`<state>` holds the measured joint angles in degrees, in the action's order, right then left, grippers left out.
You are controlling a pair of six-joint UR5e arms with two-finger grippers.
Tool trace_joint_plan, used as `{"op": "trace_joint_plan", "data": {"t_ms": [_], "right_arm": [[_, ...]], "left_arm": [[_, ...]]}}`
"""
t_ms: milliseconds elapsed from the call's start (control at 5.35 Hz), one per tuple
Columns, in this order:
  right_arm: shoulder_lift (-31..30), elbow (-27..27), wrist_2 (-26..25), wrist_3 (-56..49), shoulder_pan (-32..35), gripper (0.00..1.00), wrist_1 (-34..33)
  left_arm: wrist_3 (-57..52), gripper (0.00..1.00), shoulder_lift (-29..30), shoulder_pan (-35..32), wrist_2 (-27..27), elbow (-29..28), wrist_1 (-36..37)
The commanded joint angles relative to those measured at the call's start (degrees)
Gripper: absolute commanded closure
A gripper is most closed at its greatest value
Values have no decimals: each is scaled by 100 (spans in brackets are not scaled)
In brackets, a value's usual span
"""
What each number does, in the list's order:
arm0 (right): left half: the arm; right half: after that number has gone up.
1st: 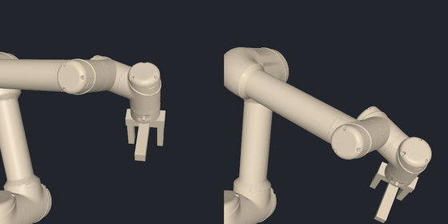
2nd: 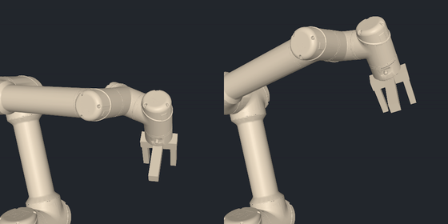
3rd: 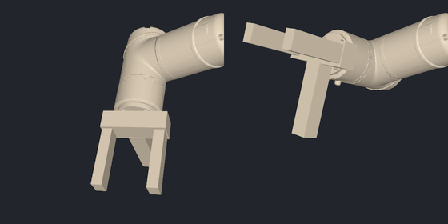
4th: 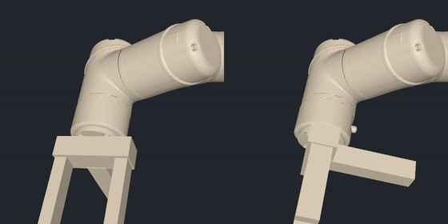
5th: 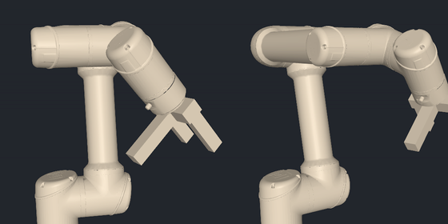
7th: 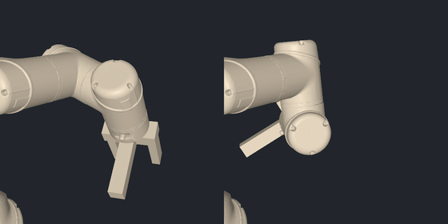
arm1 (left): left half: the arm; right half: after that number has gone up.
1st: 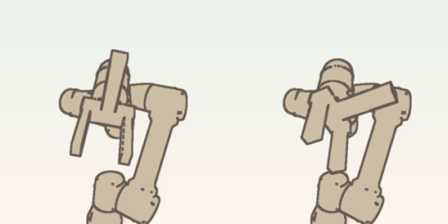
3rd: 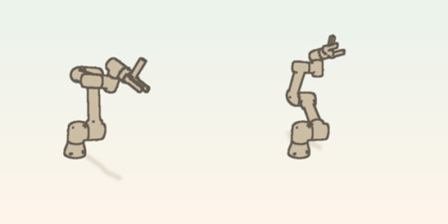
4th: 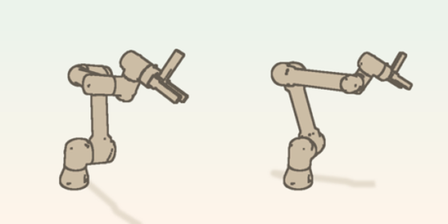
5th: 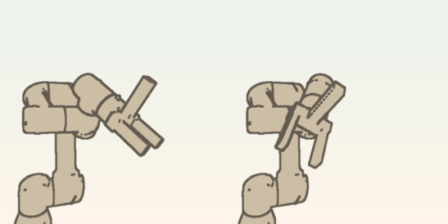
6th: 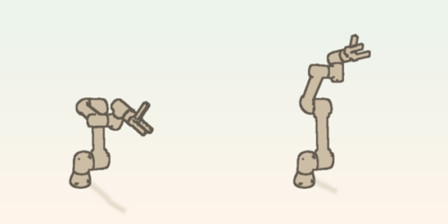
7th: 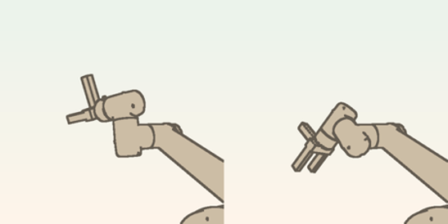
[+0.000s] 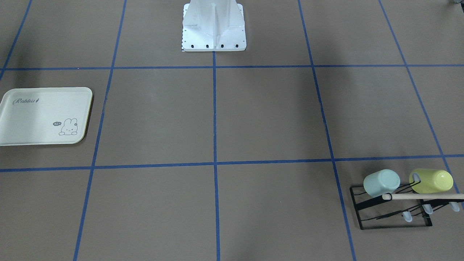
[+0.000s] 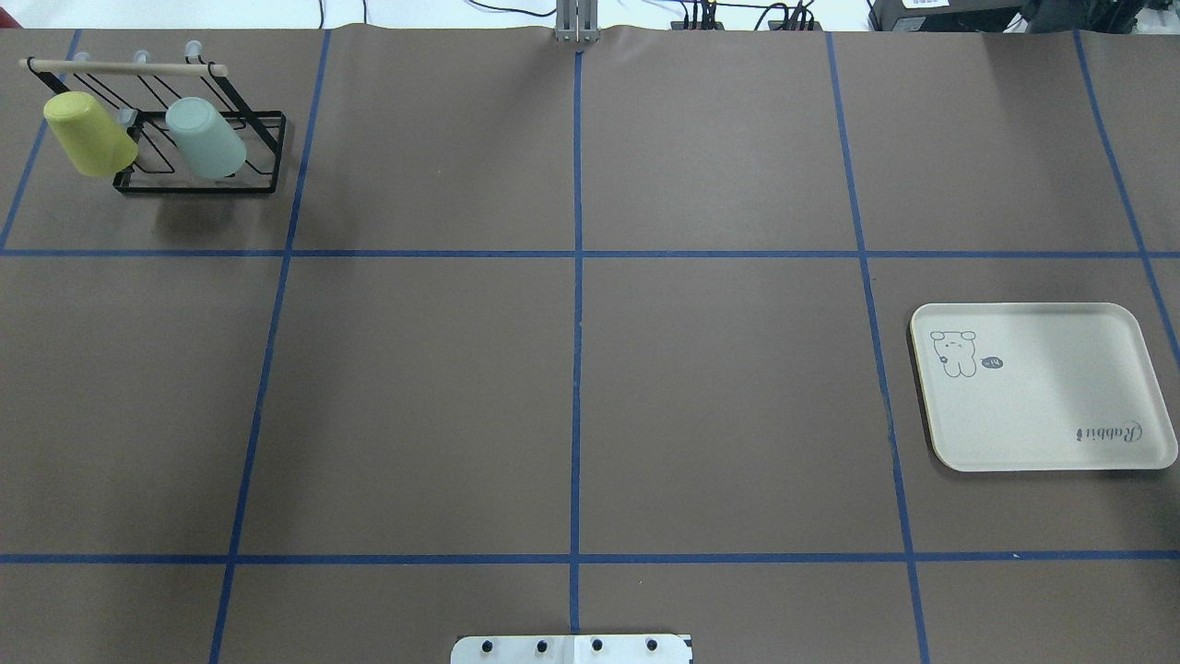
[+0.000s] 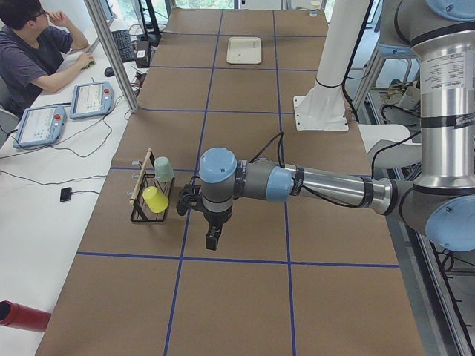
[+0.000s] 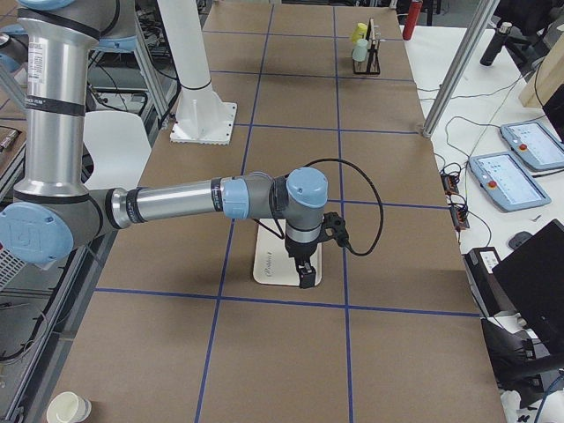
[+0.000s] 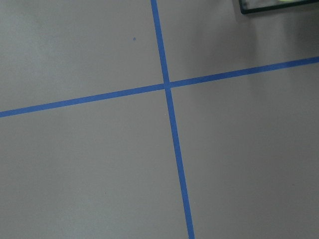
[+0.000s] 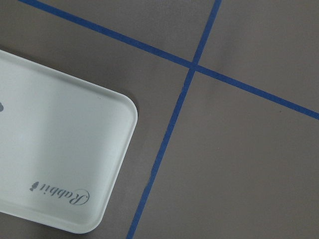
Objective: Left arm grabs green cup and hands to right arm on tray
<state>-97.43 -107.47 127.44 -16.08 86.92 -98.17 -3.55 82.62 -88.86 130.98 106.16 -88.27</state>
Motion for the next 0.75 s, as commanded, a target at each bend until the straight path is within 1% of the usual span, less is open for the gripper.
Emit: {"op": "trace_joint_plan", "data": {"t_ms": [0,187,374,561], "right_arm": [[5,16,0,0,-9,0,-9],[49,7,-26,61,-18,0,26],[171,25,-26,70,-26,0,444],[190,208,-52,105,-26,0,909]], "left_arm": [[12,0,-26,43,-2,149,12],[12,0,17,70,-2,151,-6],[55,0,139,88,6,186,-6],[64,0,384,97,15,160,-32]]}}
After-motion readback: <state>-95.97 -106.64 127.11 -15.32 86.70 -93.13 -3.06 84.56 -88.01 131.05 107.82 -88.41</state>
